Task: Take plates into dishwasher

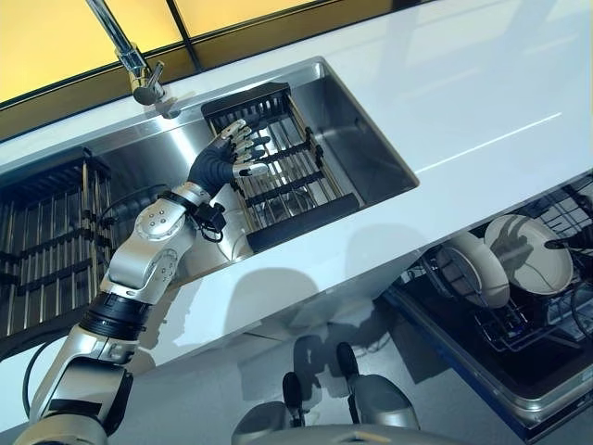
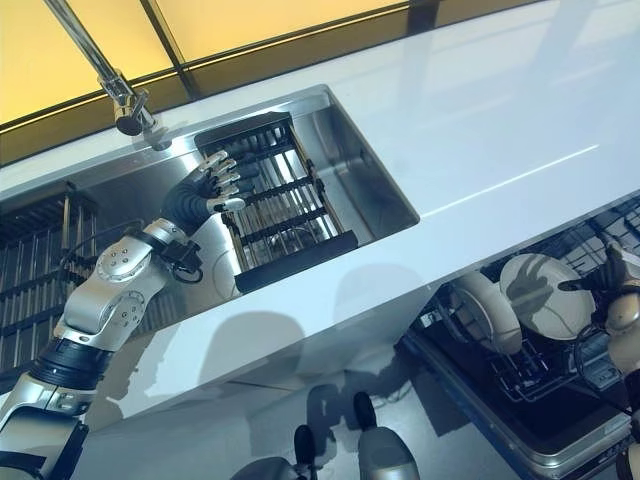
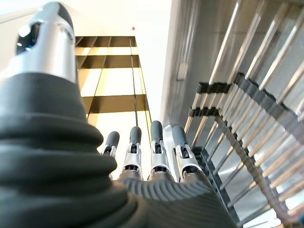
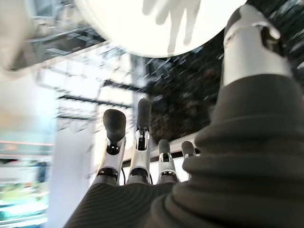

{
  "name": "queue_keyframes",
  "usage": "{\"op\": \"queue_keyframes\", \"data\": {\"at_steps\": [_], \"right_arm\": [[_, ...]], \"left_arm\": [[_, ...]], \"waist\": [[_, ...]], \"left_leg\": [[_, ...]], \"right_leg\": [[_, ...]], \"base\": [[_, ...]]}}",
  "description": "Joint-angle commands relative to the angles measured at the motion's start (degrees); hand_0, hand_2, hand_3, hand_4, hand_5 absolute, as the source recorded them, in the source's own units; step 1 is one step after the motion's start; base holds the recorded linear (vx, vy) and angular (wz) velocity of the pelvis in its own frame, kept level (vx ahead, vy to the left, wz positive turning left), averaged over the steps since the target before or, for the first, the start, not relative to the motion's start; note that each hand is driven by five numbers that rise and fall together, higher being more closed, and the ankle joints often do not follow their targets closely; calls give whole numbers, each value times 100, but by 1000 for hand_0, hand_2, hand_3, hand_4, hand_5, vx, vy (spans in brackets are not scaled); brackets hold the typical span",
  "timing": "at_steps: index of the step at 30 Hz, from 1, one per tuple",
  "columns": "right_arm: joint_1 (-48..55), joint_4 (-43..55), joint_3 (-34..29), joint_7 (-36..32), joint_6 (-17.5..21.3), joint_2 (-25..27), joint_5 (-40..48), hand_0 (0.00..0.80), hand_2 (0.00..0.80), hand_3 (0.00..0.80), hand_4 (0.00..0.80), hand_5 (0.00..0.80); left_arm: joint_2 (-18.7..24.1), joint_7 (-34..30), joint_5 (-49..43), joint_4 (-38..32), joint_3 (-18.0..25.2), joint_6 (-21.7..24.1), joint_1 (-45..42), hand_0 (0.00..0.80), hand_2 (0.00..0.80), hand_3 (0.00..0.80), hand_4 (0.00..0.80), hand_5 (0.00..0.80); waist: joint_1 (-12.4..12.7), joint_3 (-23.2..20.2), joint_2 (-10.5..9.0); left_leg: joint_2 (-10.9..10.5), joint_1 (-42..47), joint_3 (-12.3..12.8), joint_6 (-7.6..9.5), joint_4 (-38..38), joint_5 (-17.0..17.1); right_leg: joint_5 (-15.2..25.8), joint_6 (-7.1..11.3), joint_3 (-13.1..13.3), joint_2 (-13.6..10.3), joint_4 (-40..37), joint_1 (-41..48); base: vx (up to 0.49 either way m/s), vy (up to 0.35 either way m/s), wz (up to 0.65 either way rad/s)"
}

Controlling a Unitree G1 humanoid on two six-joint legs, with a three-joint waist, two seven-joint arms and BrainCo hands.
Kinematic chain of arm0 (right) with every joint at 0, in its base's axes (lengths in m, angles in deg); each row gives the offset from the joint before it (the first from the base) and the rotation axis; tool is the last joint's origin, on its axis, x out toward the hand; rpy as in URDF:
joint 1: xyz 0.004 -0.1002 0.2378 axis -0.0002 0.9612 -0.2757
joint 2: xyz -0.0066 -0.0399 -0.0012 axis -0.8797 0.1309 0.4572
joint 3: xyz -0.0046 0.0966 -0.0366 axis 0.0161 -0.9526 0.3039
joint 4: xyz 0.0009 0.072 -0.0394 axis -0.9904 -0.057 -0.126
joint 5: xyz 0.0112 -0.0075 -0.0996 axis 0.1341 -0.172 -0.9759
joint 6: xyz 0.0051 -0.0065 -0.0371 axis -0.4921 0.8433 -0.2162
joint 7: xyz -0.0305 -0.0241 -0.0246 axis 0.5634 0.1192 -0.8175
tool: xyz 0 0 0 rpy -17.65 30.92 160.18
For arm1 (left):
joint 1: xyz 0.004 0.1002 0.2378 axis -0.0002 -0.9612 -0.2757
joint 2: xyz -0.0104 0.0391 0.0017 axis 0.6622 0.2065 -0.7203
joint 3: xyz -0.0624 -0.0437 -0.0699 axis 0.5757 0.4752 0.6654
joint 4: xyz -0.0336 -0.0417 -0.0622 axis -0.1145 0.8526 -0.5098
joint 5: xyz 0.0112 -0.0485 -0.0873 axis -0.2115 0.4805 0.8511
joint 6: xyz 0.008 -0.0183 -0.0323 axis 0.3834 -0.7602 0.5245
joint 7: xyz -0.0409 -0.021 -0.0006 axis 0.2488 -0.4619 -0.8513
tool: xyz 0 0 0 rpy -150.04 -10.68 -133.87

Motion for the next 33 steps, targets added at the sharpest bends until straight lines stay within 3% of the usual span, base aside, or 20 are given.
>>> {"op": "queue_keyframes", "data": {"at_steps": [1,7,10,14,17,21,23,25,28,33], "right_arm": [[596,74,-556,207,-278,226,711,0,0,0,0,0],[1220,681,-1527,575,-643,-605,1716,0,0,0,0,0],[1124,1065,-1435,716,-998,-1128,2088,0,0,0,0,0],[1115,928,-1361,1246,-1222,-1601,2228,0,0,0,0,0],[988,814,-1230,1430,-1321,-1866,2486,0,0,0,0,0],[438,-168,-708,1717,-1422,-2018,2667,0,0,0,0,0],[247,-810,-455,1904,-1264,-2135,2846,0,0,0,0,0],[109,-1292,-349,2137,-1060,-2215,2896,0,0,0,0,0],[16,-1845,-300,2560,-857,-2262,2977,0,0,0,0,0],[44,-2361,-356,3076,-786,-2255,2913,0,0,0,0,0]], "left_arm": [[-191,-53,-72,66,279,273,-136,0,0,0,0,0],[-524,218,-328,221,578,291,-438,0,0,0,0,0],[-628,519,-343,133,900,334,-807,0,0,0,0,0],[-702,337,-276,92,1024,216,-985,0,0,0,0,0],[-659,354,-352,197,1008,256,-1058,0,0,0,0,0],[-495,382,-317,254,1040,146,-971,0,0,0,0,0],[-442,365,-299,245,1090,93,-934,0,0,0,0,0],[-382,326,-279,248,1187,33,-910,0,0,0,0,0],[-335,267,-155,334,1130,-12,-875,0,0,0,0,0],[-450,166,-156,451,946,127,-901,0,0,0,0,0]], "waist": [[-208,-848,-244],[-324,-997,-255],[-113,-1003,-219],[-21,-1031,-158],[96,-985,-152],[373,-919,-83],[551,-881,-54],[711,-862,-102],[840,-801,-172],[810,-728,-63]], "left_leg": [[9,-21,220,222,35,-460],[-70,100,132,308,35,-511],[-464,-22,-781,451,133,-549],[-502,-74,-741,503,70,-481],[-477,-28,-580,497,40,-475],[-315,-17,-335,543,120,-488],[-194,-118,-246,578,415,-514],[-109,-280,-143,569,826,-614],[-7,-447,-210,448,1315,-776],[116,-332,-388,302,1103,-561]], "right_leg": [[-528,368,112,70,23,242],[-508,350,443,165,23,294],[-463,363,929,290,139,254],[-329,412,934,254,184,95],[-199,501,540,115,145,-10],[-480,543,-64,-107,846,-172],[-789,491,-389,-323,1307,-142],[-900,440,-669,-511,1289,11],[-814,354,-760,-474,923,247],[-768,234,-760,-375,681,381]], "base": [[16,111,-6],[-1,127,-18],[-48,166,-54],[-104,128,-96],[-119,19,-44],[-117,-98,-63],[-82,-231,-44],[-49,-327,-39],[-30,-342,-23],[-34,-175,5]]}}
